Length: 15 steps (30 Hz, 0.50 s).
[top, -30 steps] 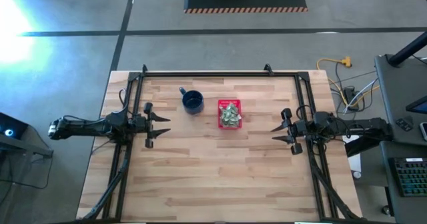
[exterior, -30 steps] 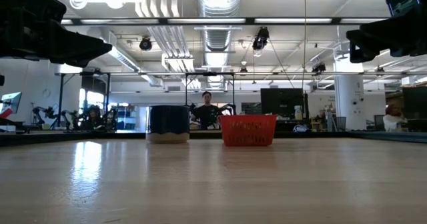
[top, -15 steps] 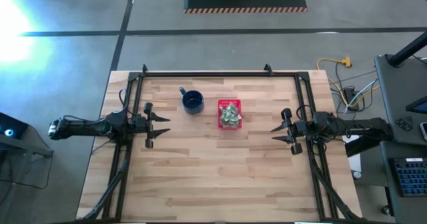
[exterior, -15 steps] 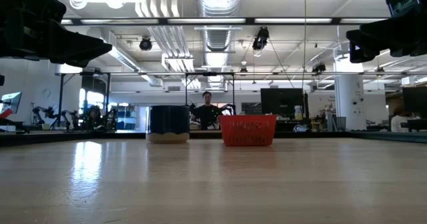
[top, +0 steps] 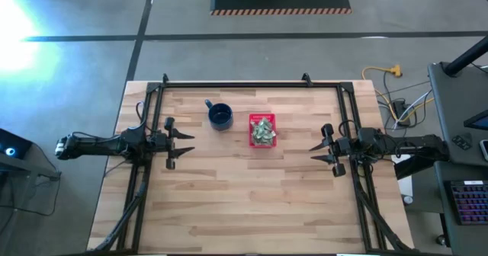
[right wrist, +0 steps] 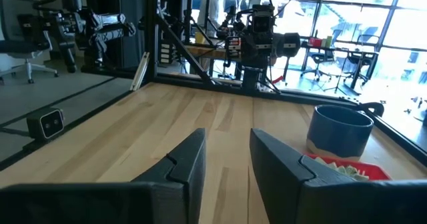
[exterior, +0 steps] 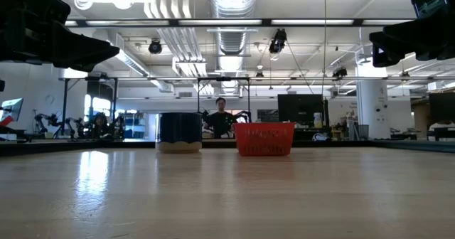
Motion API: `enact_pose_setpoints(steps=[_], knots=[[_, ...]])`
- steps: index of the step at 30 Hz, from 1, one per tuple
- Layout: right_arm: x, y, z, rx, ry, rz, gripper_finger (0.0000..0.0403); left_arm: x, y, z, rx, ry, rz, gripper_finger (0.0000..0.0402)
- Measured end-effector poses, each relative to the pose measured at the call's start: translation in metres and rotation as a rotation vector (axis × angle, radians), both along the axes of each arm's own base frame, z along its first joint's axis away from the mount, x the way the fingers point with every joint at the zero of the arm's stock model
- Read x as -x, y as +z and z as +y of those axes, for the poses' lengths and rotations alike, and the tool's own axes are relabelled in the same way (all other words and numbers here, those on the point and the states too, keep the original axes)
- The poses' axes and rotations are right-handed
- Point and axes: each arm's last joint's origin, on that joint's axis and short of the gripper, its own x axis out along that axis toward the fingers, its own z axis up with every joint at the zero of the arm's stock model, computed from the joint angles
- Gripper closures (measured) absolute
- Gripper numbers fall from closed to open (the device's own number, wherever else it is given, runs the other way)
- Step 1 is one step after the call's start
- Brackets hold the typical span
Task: Pick and place items into bin
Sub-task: Return to Home Position
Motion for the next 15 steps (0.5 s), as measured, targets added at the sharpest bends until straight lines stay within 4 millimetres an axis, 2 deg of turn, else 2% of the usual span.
enact_pose_setpoints(steps=[15], knots=[[0.0, -0.0001, 0.0, 0.0, 0.0, 0.0, 0.0301, 0.0, 0.0, 0.0, 0.0, 0.0, 0.0, 0.0242]])
